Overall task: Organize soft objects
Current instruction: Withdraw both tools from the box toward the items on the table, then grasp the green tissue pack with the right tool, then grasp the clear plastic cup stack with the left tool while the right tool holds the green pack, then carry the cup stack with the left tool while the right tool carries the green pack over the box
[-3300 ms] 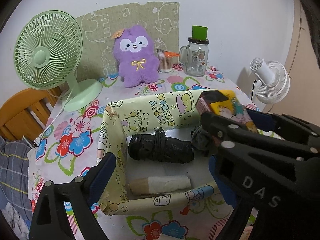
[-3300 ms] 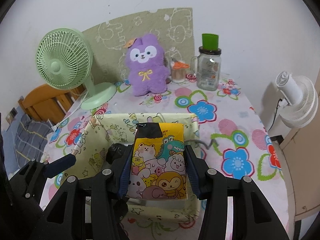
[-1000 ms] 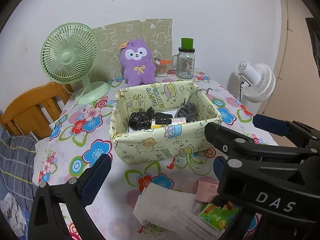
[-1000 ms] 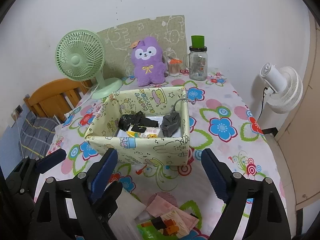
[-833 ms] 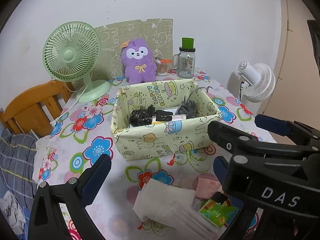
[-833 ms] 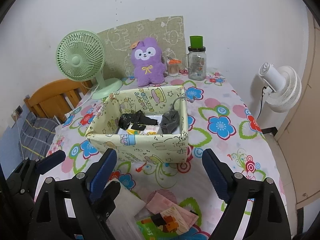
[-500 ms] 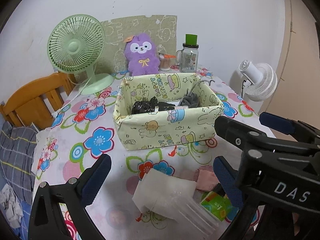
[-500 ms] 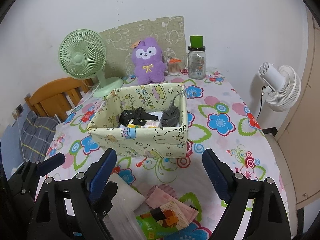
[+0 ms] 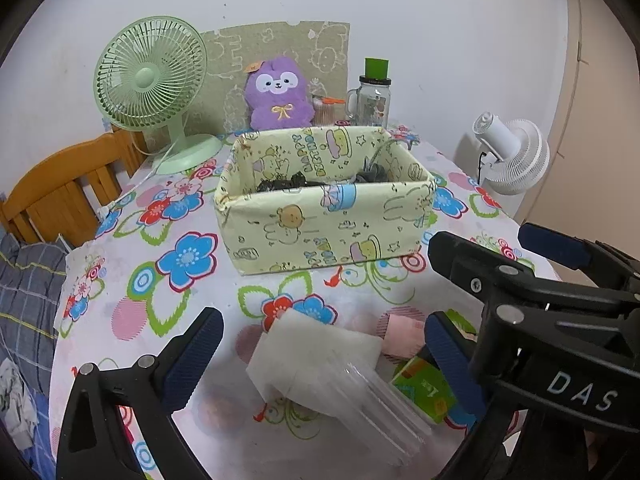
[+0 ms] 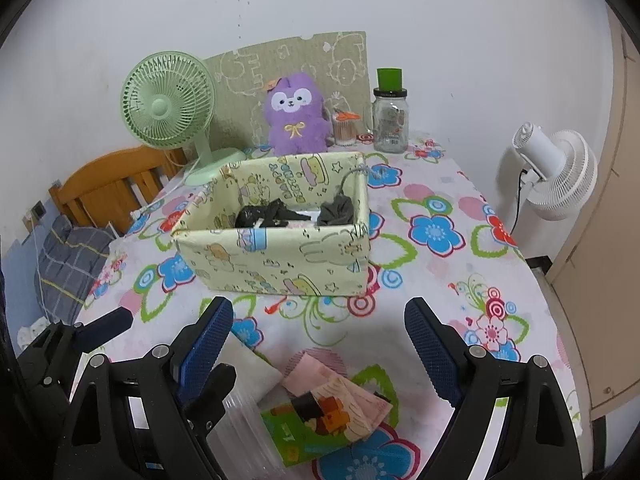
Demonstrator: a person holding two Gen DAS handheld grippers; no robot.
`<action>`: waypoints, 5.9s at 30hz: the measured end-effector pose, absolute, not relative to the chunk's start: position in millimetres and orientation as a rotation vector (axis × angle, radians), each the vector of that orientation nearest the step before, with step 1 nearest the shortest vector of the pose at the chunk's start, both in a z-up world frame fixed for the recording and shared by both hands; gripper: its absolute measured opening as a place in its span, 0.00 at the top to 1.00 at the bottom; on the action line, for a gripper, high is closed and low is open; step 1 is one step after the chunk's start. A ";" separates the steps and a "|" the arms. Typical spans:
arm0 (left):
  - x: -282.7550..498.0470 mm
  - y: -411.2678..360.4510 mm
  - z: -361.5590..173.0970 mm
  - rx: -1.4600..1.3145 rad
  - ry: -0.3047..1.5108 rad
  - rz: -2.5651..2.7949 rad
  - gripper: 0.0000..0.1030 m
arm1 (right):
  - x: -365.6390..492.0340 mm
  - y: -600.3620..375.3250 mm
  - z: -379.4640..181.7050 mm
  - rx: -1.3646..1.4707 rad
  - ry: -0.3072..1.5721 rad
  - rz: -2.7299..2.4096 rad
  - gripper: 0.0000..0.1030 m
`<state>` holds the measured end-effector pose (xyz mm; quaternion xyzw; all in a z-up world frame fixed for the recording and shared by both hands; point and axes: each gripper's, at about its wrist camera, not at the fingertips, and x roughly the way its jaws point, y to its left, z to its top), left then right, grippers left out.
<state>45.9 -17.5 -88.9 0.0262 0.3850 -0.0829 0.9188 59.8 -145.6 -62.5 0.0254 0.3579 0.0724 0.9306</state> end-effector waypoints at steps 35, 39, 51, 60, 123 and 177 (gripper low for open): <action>18.8 -23.3 -139.6 0.048 0.866 -0.155 0.13 | 29.7 -148.5 -114.4 0.012 0.771 0.113 0.13; 18.8 -24.9 -146.4 0.040 0.888 -0.169 0.15 | 28.6 -149.5 -120.9 0.014 0.786 0.111 0.13; 15.1 -30.2 -153.4 0.008 0.898 -0.213 0.51 | 30.5 -150.4 -136.7 0.016 0.833 0.114 0.13; 12.5 -22.9 -152.4 0.008 0.891 -0.243 0.74 | 30.9 -140.4 -140.2 0.011 0.855 0.147 0.13; 40.3 -38.2 -81.4 0.056 0.772 -0.252 0.90 | 51.6 -143.5 -79.7 0.092 0.773 0.105 0.27; 77.2 -33.3 -13.8 0.073 0.637 -0.210 0.90 | 88.1 -138.6 -8.6 0.097 0.623 0.149 0.27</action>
